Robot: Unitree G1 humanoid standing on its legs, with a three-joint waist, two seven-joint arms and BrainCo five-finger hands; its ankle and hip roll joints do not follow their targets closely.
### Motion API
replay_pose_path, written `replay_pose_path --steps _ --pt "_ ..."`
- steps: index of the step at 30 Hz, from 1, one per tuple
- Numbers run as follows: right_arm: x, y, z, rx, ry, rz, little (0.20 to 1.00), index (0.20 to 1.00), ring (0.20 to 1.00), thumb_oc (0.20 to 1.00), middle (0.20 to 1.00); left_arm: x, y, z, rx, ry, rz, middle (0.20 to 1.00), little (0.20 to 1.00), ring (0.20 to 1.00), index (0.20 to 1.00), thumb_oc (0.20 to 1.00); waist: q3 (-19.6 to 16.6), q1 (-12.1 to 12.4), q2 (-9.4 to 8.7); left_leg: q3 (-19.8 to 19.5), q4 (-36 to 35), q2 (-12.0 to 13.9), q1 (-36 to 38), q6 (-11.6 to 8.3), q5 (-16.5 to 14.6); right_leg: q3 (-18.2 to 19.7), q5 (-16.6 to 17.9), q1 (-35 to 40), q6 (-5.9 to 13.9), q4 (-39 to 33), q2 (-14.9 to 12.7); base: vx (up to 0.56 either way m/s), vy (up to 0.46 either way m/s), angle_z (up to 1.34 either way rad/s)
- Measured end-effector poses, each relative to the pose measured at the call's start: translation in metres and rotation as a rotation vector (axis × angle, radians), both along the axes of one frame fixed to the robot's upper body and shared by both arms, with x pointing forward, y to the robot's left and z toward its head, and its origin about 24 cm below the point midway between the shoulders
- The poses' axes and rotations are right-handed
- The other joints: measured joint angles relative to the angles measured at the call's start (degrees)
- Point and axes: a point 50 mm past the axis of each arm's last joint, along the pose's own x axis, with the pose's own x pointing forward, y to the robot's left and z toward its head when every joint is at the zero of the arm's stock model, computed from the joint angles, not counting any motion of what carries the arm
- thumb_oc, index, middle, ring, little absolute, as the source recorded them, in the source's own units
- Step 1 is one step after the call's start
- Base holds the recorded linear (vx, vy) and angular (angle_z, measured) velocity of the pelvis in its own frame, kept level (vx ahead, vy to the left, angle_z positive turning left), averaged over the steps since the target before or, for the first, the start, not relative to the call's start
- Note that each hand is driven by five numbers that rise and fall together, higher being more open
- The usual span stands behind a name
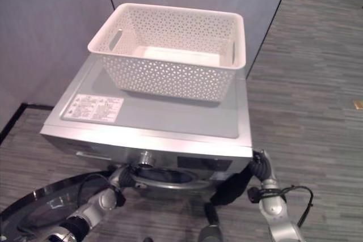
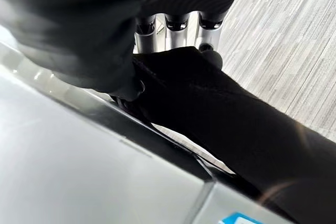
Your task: Grab the laundry basket,head to the washer,open it,put in the laundry and shut it.
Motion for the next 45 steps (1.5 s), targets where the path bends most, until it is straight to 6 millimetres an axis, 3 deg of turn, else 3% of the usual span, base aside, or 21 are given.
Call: replay_pose_path --steps 5,10,11,14,15,16,17,18,19,21,23,27,30,31,34,38,41,45 --pt "0.007 -0.003 0.029 -0.017 -0.135 -0.022 0.2 0.2 0.2 0.2 0.2 0.005 -0.022 0.005 -0.033 -0.024 -0.07 1.0 1.0 1.0 1.0 1.0 2.55 -0.9 -0.47 0.33 2.92 -2.97 -0.99 1.91 -1.29 0.66 0.13 -0.89 0.5 2.05 -2.93 -0.08 0.112 0.02" --pt "0.022 0.002 0.054 -0.046 -0.246 -0.001 0.2 0.2 0.2 0.2 0.2 0.005 -0.022 0.013 -0.062 -0.017 -0.112 1.0 1.0 1.0 1.0 1.0 3.54 -1.0 -0.08 2.8 4.13 -4.3 -1.0 3.29 -2.27 0.23 1.12 -3.54 0.38 5.45 -3.92 -0.12 0.058 -0.24" --pt "0.025 0.003 0.058 -0.052 -0.262 0.006 0.2 0.2 0.2 0.2 0.2 0.006 -0.032 0.018 -0.1 -0.025 -0.174 1.0 1.0 1.0 1.0 1.0 4.5 -0.77 0.88 3.01 4.99 -3.06 -1.58 3.73 -2.76 -3.62 2.94 -4.32 -1.22 6.5 -3.06 -0.16 -0.006 -0.14" --pt "0.024 0.003 0.057 -0.053 -0.259 0.005 0.2 0.2 0.2 0.2 0.2 0.002 -0.058 0.025 -0.188 -0.044 -0.269 1.0 1.0 1.0 1.0 1.0 4.65 0.79 0.4 4.34 5.05 -3.28 -1.69 3.84 -2.75 -6.81 3.2 -4.61 -1.71 6.07 -3.26 -0.12 -0.056 -0.22" --pt "0.022 0.003 0.055 -0.052 -0.249 0.008 0.2 0.2 0.2 0.2 0.2 -0.001 -0.067 0.025 -0.22 -0.044 -0.296 1.0 1.0 1.0 1.0 1.0 4.7 0.93 0.44 4.25 5.27 -2.87 -1.9 3.82 -2.76 -7.44 0.88 -4.7 -1.6 6.05 -3.21 -0.09 -0.121 -0.07" --pt "0.02 0.002 0.053 -0.053 -0.238 0.009 0.2 0.2 0.2 0.2 0.2 -0.003 -0.074 0.024 -0.241 -0.035 -0.307 1.0 1.0 1.0 1.0 1.0 5.24 1.44 1.82 4.23 4.66 -1.3 -1.77 3.69 -2.4 -8.03 -2.01 -5.33 -1.92 8.57 -1.96 -0.13 -0.205 0.01" --pt "0.017 0.003 0.048 -0.052 -0.217 0.015 0.2 0.2 0.2 0.2 0.2 -0.009 -0.079 0.022 -0.262 -0.022 -0.319 1.0 1.0 1.0 1.0 1.0 5.09 2.32 2.73 4.02 4.47 0.69 -1.69 2.71 -1.94 -9.51 -3.96 -6.83 -4.25 15.43 -0.37 -0.09 -0.155 -0.05" --pt "0.016 0.005 0.047 -0.051 -0.21 0.023 0.2 0.2 0.2 0.2 0.2 -0.012 -0.078 0.021 -0.268 -0.019 -0.318 1.0 1.0 1.0 1.0 1.0 4.82 2.88 2.25 3.98 4.53 0.62 -1.4 2.19 -1.98 -10.66 -5.42 -6.88 -3.93 15.44 0.0 -0.11 -0.181 -0.18" --pt "0.016 0.009 0.045 -0.053 -0.202 0.045 0.2 0.2 0.2 0.2 0.2 -0.015 -0.08 0.019 -0.278 -0.008 -0.319 1.0 1.0 1.0 1.0 1.0 4.27 3.87 3.71 4.77 3.17 3.24 -1.35 1.9 -0.36 -14.51 -5.11 -5.42 -4.03 11.01 1.1 -0.08 -0.17 -0.33" --pt "0.016 0.017 0.046 -0.058 -0.202 0.084 0.2 0.2 0.2 0.2 0.2 -0.013 -0.08 0.022 -0.278 -0.018 -0.322 1.0 1.0 1.0 1.0 1.0 4.27 5.01 3.96 5.44 2.07 4.59 -0.7 1.17 0.25 -16.87 -1.94 -5.13 -5.15 8.96 2.1 -0.06 -0.164 -0.42" --pt "0.017 0.027 0.046 -0.069 -0.187 0.163 0.2 0.2 0.2 0.2 0.2 -0.01 -0.086 0.027 -0.29 -0.036 -0.341 1.0 1.0 1.0 1.0 1.0 3.79 5.23 4.89 5.61 1.81 6.27 -0.77 1.25 0.37 -16.64 -0.63 -4.82 -6.43 6.99 4.75 -0.05 -0.126 -0.38" --pt "0.006 0.033 0.037 -0.057 -0.124 0.227 0.2 0.2 0.2 0.2 0.2 -0.011 -0.091 0.024 -0.263 -0.011 -0.38 1.0 1.0 1.0 1.0 1.0 3.33 4.91 5.65 5.07 1.81 7.83 -0.92 1.53 0.77 -17.06 -0.3 -3.73 -7.2 5.25 6.45 -0.02 -0.113 -0.02" --pt "0.003 0.03 0.036 -0.057 -0.106 0.238 0.2 0.2 0.2 0.2 0.2 -0.011 -0.1 0.025 -0.255 -0.012 -0.432 1.0 1.0 1.0 1.0 1.0 3.26 4.54 5.61 4.13 1.09 7.84 -0.7 1.39 0.83 -17.97 -0.23 -2.91 -6.91 4.43 6.58 -0.03 -0.109 0.2" --pt "0.004 0.028 0.037 -0.053 -0.106 0.239 0.2 0.2 0.2 0.2 0.2 -0.01 -0.113 0.03 -0.253 -0.024 -0.491 1.0 1.0 1.0 1.0 1.0 3.17 3.95 5.5 4.07 0.49 7.88 -0.73 0.91 1.1 -18.31 -0.14 -2.92 -6.75 4.29 6.47 -0.01 -0.047 0.15" --pt "0.004 0.029 0.04 -0.061 -0.114 0.262 0.2 0.2 0.2 0.2 0.2 -0.009 -0.128 0.033 -0.222 -0.031 -0.577 1.0 1.0 1.0 1.0 1.0 2.59 3.21 4.95 4.1 -0.27 7.21 -0.63 0.57 1.32 -18.18 0.43 -2.95 -6.49 3.68 6.04 0.0 -0.01 0.02" --pt "0.003 0.031 0.047 -0.045 -0.142 0.274 0.2 0.2 0.2 0.2 0.2 -0.011 -0.137 0.031 -0.192 -0.017 -0.626 1.0 1.0 1.0 1.0 1.0 2.12 1.5 4.58 4.61 -0.77 6.96 -0.14 0.13 1.59 -17.64 0.91 -2.89 -6.48 3.18 5.76 0.02 -0.085 -0.06" --pt "0.002 0.041 0.057 -0.017 -0.191 0.329 0.2 0.2 0.2 0.2 0.2 -0.014 -0.166 0.035 -0.194 -0.028 -0.72 1.0 1.0 1.0 1.0 1.0 0.61 0.64 3.77 7.38 -1.98 6.75 1.66 0.21 1.52 -15.13 1.76 -2.78 -6.21 1.98 6.28 0.02 -0.035 -0.42" --pt "-0.002 0.046 0.058 -0.004 -0.2 0.342 0.2 0.2 0.2 0.2 0.2 -0.012 -0.203 0.057 -0.271 -0.093 -0.793 1.0 1.0 1.0 1.0 1.0 -1.34 -1.12 2.06 9.68 -3.36 6.88 3.9 0.2 1.53 -13.05 2.04 -2.59 -6.36 1.6 7.35 0.02 -0.028 -0.32"
